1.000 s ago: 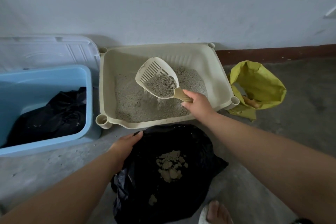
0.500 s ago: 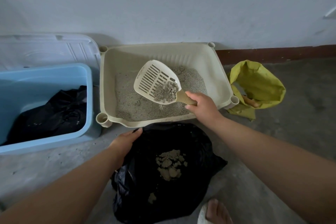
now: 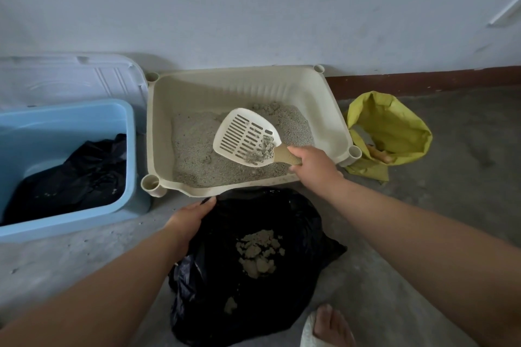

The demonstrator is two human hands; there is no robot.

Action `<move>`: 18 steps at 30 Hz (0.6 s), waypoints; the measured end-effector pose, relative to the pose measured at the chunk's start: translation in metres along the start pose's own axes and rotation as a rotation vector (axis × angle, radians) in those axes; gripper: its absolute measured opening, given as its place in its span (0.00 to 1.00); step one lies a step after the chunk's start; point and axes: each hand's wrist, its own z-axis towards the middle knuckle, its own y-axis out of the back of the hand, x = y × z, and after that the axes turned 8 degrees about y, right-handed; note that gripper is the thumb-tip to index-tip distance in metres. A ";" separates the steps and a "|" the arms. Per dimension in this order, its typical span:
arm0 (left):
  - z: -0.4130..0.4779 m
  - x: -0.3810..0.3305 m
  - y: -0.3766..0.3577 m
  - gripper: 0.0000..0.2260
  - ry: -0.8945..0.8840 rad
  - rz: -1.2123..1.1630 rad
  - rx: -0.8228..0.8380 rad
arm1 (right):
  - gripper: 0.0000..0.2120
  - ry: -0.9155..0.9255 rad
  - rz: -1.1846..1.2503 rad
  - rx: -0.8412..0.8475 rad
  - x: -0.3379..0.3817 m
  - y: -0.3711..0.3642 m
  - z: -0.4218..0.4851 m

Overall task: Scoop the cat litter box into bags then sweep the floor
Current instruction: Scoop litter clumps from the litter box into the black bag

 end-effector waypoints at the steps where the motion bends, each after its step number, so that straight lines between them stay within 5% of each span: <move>1: 0.000 0.000 -0.001 0.16 -0.001 0.004 -0.001 | 0.26 -0.001 -0.005 0.002 -0.001 0.000 -0.001; 10: 0.002 -0.001 -0.001 0.16 -0.007 -0.007 0.003 | 0.13 -0.002 -0.148 0.070 -0.001 0.012 -0.001; 18: -0.002 -0.001 -0.004 0.14 -0.002 -0.027 0.010 | 0.12 -0.037 -0.161 0.078 -0.009 0.013 -0.008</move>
